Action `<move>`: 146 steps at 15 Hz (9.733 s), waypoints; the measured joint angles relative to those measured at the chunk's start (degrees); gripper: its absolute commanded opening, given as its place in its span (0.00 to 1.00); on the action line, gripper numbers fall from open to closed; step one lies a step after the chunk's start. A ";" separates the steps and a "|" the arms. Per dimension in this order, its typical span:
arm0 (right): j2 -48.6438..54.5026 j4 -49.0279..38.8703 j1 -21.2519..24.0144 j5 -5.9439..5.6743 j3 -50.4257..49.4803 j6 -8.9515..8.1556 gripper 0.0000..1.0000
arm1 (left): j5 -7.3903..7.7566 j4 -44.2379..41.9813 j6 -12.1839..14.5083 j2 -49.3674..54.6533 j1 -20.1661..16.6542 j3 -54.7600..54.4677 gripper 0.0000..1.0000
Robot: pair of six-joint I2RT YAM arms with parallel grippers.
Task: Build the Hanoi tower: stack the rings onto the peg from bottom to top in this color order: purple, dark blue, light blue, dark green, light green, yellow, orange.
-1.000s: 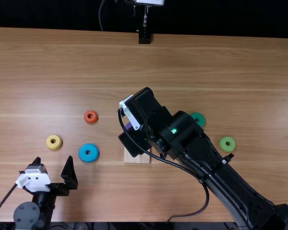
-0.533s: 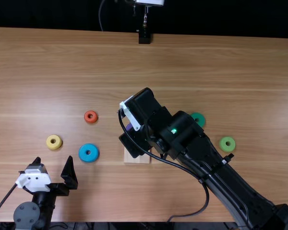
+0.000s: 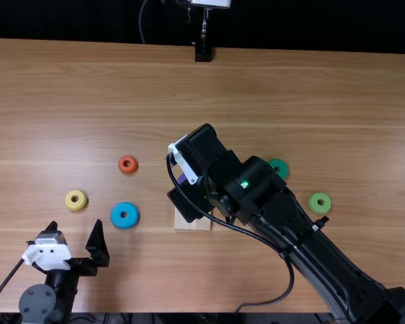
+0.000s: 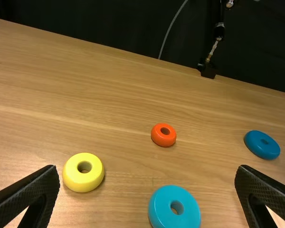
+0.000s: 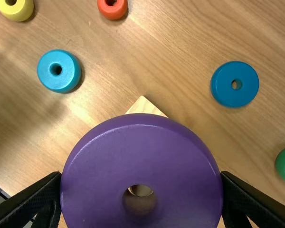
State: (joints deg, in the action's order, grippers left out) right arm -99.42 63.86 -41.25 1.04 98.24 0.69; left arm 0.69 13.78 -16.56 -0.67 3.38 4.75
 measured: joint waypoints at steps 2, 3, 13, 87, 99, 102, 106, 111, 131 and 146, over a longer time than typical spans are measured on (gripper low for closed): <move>0.00 0.00 0.00 -0.04 0.00 0.04 1.00 | 0.00 0.00 0.00 0.00 0.00 0.00 1.00; 0.00 -0.02 0.00 -0.20 0.00 0.04 1.00 | 0.00 0.04 -0.02 0.00 0.00 0.00 1.00; 0.00 -2.40 0.02 -0.66 0.00 -0.04 1.00 | -0.02 0.04 0.02 0.00 0.00 0.00 1.00; -28.20 -20.81 15.02 -3.61 -1.38 -11.91 0.00 | 0.00 0.02 0.00 0.00 -0.02 0.00 1.00; -5.07 -4.90 12.94 -3.63 -1.38 -11.91 0.00 | 0.02 0.02 0.00 0.00 0.00 0.00 1.00; -0.44 -1.62 8.17 -3.56 -1.38 -11.89 0.00 | 0.00 0.00 -0.02 -0.02 0.00 0.00 1.00; 0.85 2.99 4.79 -3.61 1.42 -11.89 0.00 | 0.00 0.02 -0.02 0.00 0.00 0.00 1.00; 0.85 3.04 -0.20 -3.58 2.62 -11.91 0.00 | 0.00 0.02 0.00 0.00 0.00 0.00 1.00; 0.85 2.99 -1.88 -3.58 2.58 -11.96 0.00 | -0.02 0.02 0.00 0.00 0.00 0.00 1.00; 0.85 2.16 -1.88 -3.58 0.00 -11.93 0.00 | 0.00 0.02 -0.02 0.00 0.00 0.00 1.00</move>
State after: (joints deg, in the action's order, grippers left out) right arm -98.56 66.02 -43.13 -2.55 98.24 -11.25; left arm 0.69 13.80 -16.58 -0.67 3.38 4.75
